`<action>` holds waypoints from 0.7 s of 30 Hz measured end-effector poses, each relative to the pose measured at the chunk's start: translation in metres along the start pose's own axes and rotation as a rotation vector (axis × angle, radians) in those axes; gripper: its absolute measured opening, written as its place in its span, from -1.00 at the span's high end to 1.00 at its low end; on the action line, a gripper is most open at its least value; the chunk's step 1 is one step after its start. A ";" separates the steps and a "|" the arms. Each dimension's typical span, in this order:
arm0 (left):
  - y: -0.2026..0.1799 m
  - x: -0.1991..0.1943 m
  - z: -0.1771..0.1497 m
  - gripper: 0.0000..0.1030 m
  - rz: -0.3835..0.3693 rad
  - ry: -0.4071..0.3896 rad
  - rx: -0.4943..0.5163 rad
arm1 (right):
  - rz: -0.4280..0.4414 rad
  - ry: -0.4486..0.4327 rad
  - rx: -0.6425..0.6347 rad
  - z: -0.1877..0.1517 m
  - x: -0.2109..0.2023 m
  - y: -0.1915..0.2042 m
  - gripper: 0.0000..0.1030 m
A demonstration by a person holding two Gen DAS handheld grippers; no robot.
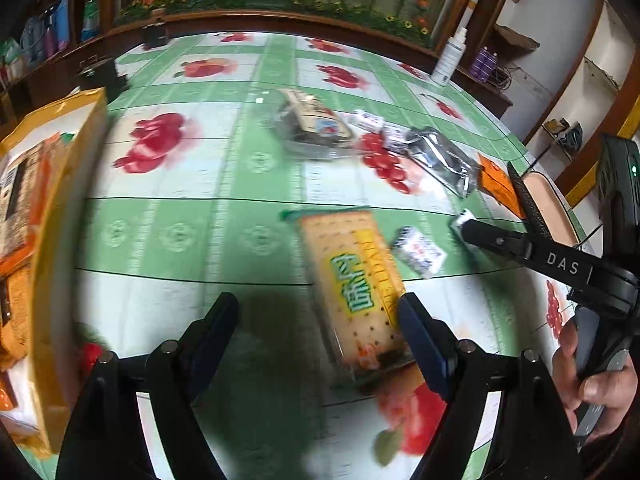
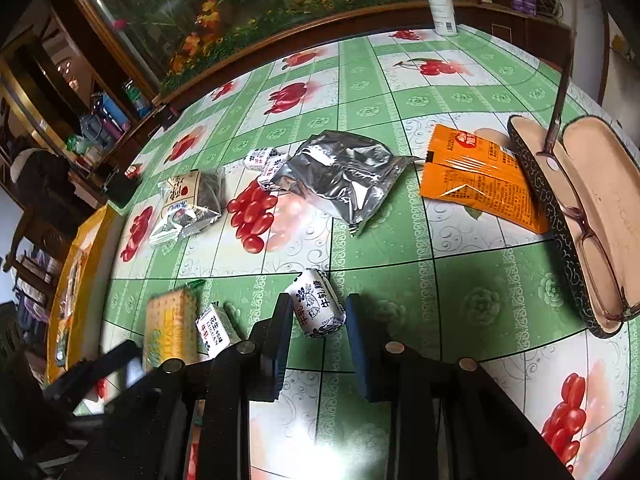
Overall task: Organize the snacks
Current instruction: 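Grasp the yellow WEIDAN cracker pack with the left gripper, then carry the cracker pack and milk can over the white tray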
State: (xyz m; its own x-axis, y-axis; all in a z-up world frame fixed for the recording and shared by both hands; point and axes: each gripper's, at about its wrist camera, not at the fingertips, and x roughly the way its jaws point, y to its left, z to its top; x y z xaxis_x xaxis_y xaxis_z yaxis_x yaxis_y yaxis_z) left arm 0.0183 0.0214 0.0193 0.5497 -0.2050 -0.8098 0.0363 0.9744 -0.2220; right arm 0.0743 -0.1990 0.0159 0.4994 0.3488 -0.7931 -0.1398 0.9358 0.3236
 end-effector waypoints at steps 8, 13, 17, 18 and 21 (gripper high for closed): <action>-0.008 0.009 0.009 -0.67 0.021 -0.012 0.021 | -0.068 -0.016 -0.067 -0.003 0.002 0.011 0.42; -0.021 0.016 0.006 -0.22 0.123 -0.063 0.099 | -0.096 -0.026 -0.100 -0.004 0.002 0.016 0.43; -0.021 0.014 0.004 0.11 0.157 -0.091 0.117 | -0.144 -0.043 -0.144 -0.006 0.002 0.025 0.43; -0.020 0.014 0.004 0.11 0.155 -0.092 0.113 | -0.150 -0.045 -0.149 -0.007 0.002 0.026 0.43; -0.018 0.012 0.004 0.11 0.145 -0.096 0.102 | -0.135 -0.054 -0.147 -0.007 0.000 0.027 0.44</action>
State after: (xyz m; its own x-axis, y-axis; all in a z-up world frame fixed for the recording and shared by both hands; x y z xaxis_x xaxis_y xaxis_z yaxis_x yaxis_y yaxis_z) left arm 0.0274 0.0021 0.0154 0.6321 -0.0569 -0.7728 0.0330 0.9984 -0.0465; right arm 0.0641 -0.1730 0.0212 0.5665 0.2204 -0.7941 -0.1900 0.9725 0.1344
